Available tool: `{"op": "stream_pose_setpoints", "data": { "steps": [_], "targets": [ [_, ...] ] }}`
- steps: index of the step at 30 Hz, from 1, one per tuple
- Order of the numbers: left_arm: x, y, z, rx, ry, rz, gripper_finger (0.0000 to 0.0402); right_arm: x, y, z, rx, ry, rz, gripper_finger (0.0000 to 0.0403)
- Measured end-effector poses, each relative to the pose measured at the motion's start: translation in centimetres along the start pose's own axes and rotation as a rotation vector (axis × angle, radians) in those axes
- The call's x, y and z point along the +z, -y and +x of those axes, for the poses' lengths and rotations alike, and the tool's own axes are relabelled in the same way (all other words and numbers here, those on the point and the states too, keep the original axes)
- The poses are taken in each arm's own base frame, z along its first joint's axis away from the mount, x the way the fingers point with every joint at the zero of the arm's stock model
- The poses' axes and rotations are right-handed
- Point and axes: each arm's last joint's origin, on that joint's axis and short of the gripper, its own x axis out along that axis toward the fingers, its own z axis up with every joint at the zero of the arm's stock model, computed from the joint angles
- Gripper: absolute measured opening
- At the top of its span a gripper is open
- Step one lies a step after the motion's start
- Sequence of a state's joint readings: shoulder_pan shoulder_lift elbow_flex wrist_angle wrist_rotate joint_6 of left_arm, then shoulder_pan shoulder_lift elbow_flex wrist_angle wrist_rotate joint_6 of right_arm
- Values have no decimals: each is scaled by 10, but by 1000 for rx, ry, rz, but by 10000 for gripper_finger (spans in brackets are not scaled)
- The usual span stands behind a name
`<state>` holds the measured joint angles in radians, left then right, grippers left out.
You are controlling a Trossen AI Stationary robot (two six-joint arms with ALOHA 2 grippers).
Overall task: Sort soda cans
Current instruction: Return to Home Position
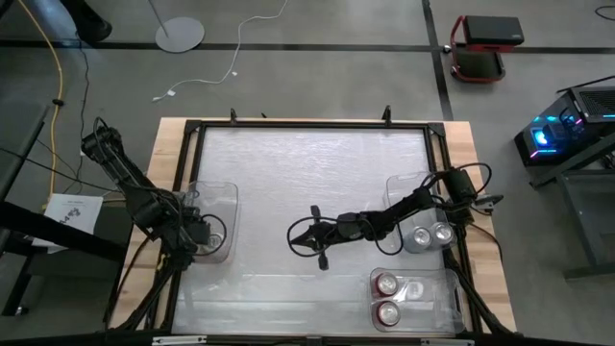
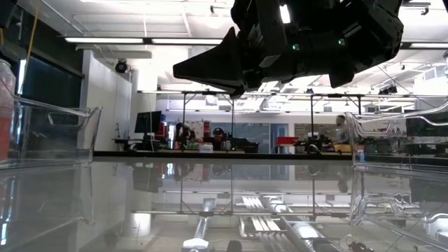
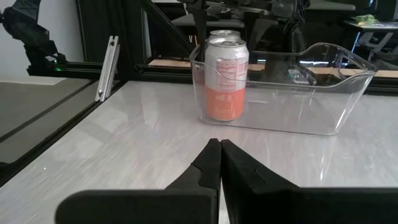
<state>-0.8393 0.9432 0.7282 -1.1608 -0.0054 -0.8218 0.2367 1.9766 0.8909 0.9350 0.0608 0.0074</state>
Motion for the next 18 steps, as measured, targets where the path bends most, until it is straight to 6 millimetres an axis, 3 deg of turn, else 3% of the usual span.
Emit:
{"op": "stream_pose_setpoints", "data": {
  "steps": [7, 14, 18],
  "targets": [
    [-2, 2, -14, -59, -96, -98, 372, 0, 0, 0, -1, 3, 0, 0],
    [-6, -2, -61, 3, -137, -186, 372, 1, 0, 0, -3, 14, -6, 0],
    [-4, -5, -91, 42, -25, -199, 373, 2, 1, 0, -4, 18, -11, 0]
  ]
}}
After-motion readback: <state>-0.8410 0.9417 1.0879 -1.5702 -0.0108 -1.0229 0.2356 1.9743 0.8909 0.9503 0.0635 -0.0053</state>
